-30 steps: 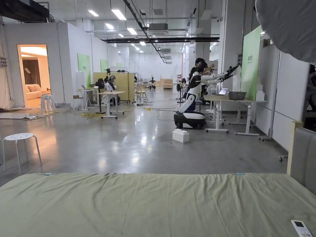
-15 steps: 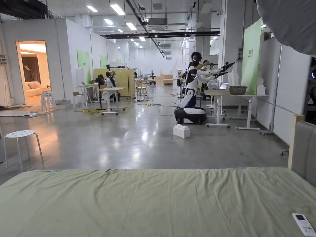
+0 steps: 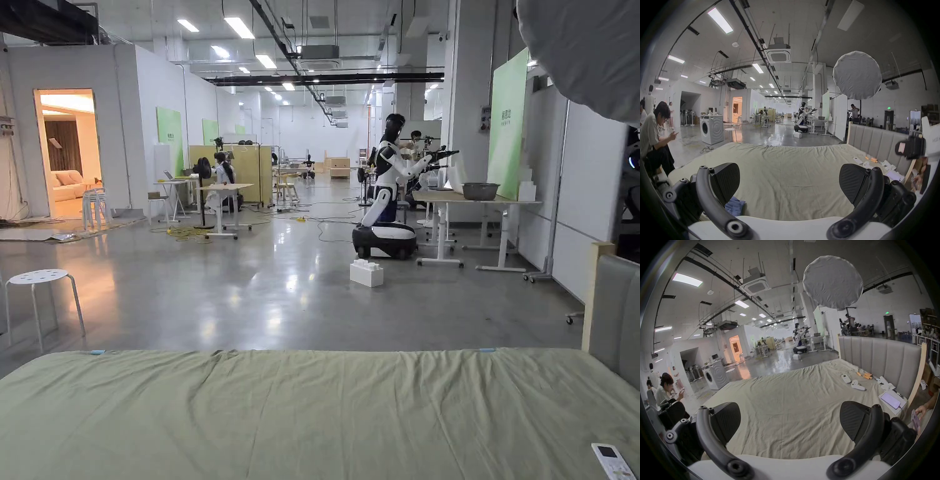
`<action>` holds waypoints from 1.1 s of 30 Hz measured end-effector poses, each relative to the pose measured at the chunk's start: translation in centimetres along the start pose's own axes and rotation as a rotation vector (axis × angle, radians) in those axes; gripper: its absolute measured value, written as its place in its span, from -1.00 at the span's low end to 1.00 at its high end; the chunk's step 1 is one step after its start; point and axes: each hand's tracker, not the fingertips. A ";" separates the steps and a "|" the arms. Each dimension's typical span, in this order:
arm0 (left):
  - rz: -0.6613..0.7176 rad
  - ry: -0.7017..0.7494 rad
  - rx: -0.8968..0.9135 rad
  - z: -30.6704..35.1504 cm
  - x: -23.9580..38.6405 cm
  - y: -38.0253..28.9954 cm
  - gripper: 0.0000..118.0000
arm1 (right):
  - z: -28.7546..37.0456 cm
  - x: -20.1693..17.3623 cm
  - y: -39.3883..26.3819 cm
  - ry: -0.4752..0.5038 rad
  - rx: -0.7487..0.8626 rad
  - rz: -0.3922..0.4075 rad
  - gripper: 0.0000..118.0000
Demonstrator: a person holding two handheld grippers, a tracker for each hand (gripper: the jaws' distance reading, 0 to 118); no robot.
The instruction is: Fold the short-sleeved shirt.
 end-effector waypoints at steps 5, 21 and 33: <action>-0.008 0.001 0.057 0.8 0.0 1.2 1.00 | -0.2 1.7 -0.6 0.167 0.098 0.037 1.00; -0.028 0.002 0.089 1.8 -0.4 2.2 1.00 | 0.4 1.4 -1.0 0.085 0.183 0.172 1.00; -0.051 -0.005 0.087 1.4 0.0 2.1 1.00 | 0.2 1.4 -0.8 0.070 0.179 0.190 1.00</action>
